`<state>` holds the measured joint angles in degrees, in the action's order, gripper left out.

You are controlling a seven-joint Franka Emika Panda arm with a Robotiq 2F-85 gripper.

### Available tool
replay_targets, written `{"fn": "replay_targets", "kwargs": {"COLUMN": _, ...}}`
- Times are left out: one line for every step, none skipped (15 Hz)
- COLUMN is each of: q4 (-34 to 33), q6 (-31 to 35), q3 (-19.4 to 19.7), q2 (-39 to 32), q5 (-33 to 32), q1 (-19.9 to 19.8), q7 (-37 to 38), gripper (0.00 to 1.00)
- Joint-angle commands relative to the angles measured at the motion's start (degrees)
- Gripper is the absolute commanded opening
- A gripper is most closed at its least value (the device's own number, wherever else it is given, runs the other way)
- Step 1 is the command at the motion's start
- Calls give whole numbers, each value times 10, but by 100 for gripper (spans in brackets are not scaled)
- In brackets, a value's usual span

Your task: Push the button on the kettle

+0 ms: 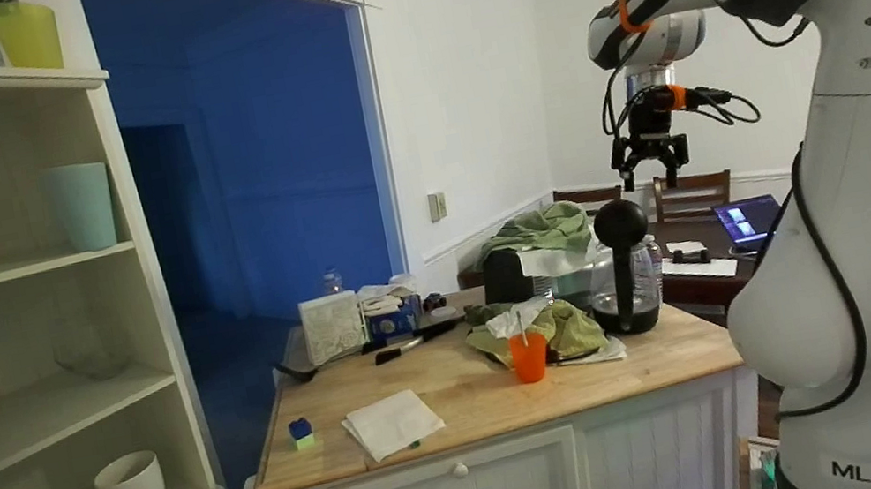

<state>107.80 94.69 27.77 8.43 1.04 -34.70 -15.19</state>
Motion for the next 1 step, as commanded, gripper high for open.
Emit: {"fn": "replay_targets", "kwargs": {"q4": 0, "q6": -1, "q3": 12, "q2": 2, "q5": 1, "q1": 14, "q7": 2, "gripper": 100}}
